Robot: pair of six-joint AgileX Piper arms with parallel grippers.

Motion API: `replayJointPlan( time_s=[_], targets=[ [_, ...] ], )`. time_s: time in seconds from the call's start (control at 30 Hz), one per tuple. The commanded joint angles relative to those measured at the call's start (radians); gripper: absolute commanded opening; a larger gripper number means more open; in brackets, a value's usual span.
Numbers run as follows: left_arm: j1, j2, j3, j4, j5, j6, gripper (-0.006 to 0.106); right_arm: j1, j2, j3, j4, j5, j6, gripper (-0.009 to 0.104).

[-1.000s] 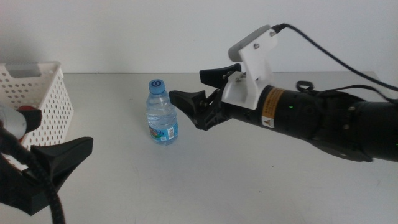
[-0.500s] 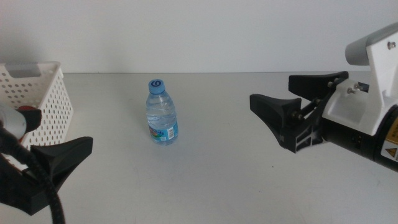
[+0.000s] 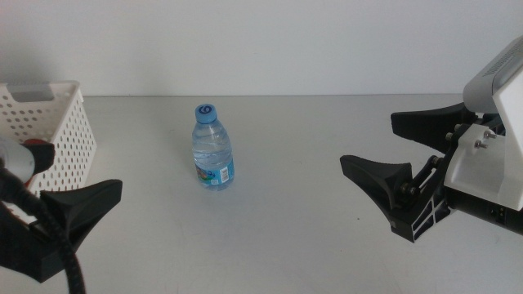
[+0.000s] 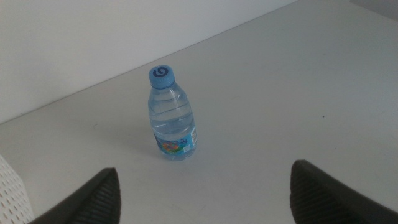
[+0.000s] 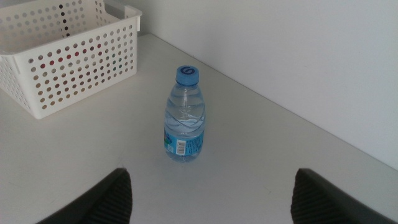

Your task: Use arms to grab the bottles and put them into the dustbin to the left of the table.

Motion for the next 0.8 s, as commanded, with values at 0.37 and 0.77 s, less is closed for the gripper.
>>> replayJointPlan(
  time_s=[0.37, 0.77],
  targets=[
    [-0.005, 0.024, 0.023, 0.050, -0.403, -0.011, 0.094, 0.003, -0.013, -0.024, -0.002, -0.066, -0.016, 0.065],
    [-0.005, 0.253, 0.389, 0.017, -1.049, -0.052, 0.094, 0.003, -0.013, -0.024, -0.002, -0.066, -0.016, 0.065]
  ],
)
